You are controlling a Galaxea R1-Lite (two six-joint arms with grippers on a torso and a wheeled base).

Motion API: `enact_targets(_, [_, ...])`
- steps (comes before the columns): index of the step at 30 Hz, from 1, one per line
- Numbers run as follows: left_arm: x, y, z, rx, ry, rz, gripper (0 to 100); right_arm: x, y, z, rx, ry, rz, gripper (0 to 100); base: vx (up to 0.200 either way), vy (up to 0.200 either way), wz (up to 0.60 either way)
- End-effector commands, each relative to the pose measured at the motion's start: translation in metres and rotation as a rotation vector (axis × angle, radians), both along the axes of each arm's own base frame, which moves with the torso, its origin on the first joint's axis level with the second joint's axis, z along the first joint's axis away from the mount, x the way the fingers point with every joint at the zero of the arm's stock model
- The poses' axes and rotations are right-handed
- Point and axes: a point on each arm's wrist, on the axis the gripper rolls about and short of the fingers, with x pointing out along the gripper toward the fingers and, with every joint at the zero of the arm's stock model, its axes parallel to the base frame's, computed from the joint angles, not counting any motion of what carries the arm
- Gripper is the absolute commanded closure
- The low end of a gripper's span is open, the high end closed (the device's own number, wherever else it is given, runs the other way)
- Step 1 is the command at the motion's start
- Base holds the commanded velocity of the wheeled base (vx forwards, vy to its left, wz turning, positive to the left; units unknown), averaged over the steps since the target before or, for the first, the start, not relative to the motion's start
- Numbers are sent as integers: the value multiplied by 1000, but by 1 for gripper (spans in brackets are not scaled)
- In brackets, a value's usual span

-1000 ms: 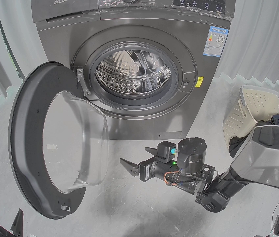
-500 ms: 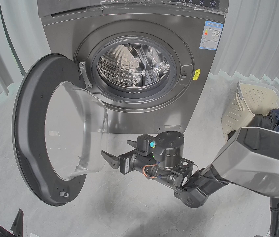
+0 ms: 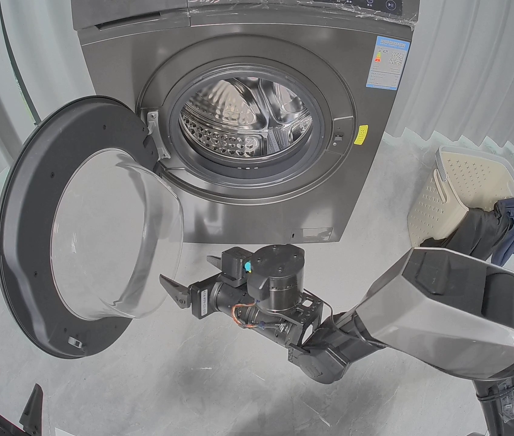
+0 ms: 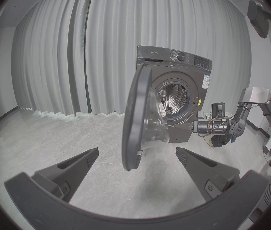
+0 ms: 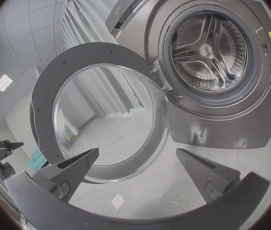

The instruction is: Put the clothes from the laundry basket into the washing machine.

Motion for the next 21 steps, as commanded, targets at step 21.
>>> enact_targets(21, [0, 0, -4, -1, -2, 0, 0, 15, 65, -19, 2, 10, 4, 0, 0, 0, 0])
